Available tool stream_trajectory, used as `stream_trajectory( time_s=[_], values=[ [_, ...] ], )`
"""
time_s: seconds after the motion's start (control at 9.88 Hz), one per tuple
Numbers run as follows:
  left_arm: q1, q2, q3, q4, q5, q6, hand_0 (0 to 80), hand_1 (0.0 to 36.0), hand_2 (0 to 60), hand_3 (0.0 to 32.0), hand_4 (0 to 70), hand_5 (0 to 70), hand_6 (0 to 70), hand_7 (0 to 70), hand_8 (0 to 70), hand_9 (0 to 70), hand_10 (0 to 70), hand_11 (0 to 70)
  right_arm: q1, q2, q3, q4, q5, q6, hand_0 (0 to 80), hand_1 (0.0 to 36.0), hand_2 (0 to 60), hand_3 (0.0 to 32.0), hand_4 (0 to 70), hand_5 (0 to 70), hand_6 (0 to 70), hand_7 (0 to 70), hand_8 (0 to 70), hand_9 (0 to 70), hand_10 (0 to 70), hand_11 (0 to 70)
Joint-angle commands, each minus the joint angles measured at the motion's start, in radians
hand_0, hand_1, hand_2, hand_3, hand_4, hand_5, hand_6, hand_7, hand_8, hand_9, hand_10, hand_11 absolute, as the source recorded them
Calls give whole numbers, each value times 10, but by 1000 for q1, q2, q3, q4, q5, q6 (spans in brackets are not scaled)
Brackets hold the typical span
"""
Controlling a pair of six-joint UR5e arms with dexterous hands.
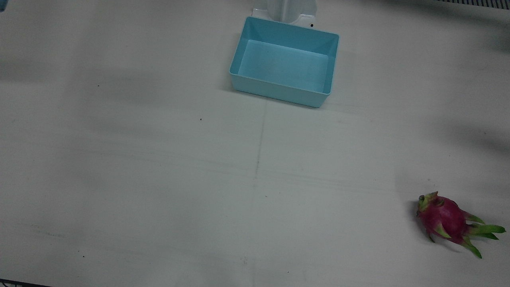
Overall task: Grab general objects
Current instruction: 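Move the left hand down beside the pink dragon fruit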
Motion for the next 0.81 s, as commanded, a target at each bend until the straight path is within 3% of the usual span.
stream_trajectory(
  time_s=[0.0, 0.2, 0.3, 0.41, 0.51, 0.61, 0.71],
  values=[
    [85, -3, 0, 51, 0, 125, 533, 265, 203, 124, 0, 0, 0, 0, 0, 0, 0, 0, 0, 0, -1, 0, 0, 0, 0, 0, 0, 0, 0, 0, 0, 0, 0, 0, 0, 0],
    [156, -20, 6, 91, -12, 205, 524, 247, 151, 208, 0, 0, 0, 0, 0, 0, 0, 0, 0, 0, -1, 0, 0, 0, 0, 0, 0, 0, 0, 0, 0, 0, 0, 0, 0, 0],
    [188, -33, 13, 114, -40, 257, 509, 207, 58, 218, 0, 0, 0, 0, 0, 0, 0, 0, 0, 0, -1, 0, 0, 0, 0, 0, 0, 0, 0, 0, 0, 0, 0, 0, 0, 0],
    [239, -35, 17, 130, -101, 279, 516, 211, 54, 210, 0, 0, 0, 0, 0, 0, 0, 0, 0, 0, -1, 0, 0, 0, 0, 0, 0, 0, 0, 0, 0, 0, 0, 0, 0, 0],
    [277, -35, 26, 133, -165, 282, 535, 245, 115, 240, 0, 0, 0, 0, 0, 0, 0, 0, 0, 0, -1, 0, 0, 0, 0, 0, 0, 0, 0, 0, 0, 0, 0, 0, 0, 0],
    [303, -35, 32, 133, -199, 285, 553, 277, 163, 234, 0, 0, 0, 0, 0, 0, 0, 0, 0, -1, -1, 0, 0, 0, 0, 0, 0, 0, 0, 0, 0, 0, 0, 0, 0, 0],
    [308, -35, 27, 136, -204, 332, 575, 303, 196, 198, 0, 0, 0, 0, 0, 0, 0, 0, 0, 0, -1, 0, 0, 2, 0, 0, 0, 0, 0, 0, 0, 0, 0, 0, 0, 0]
  ],
)
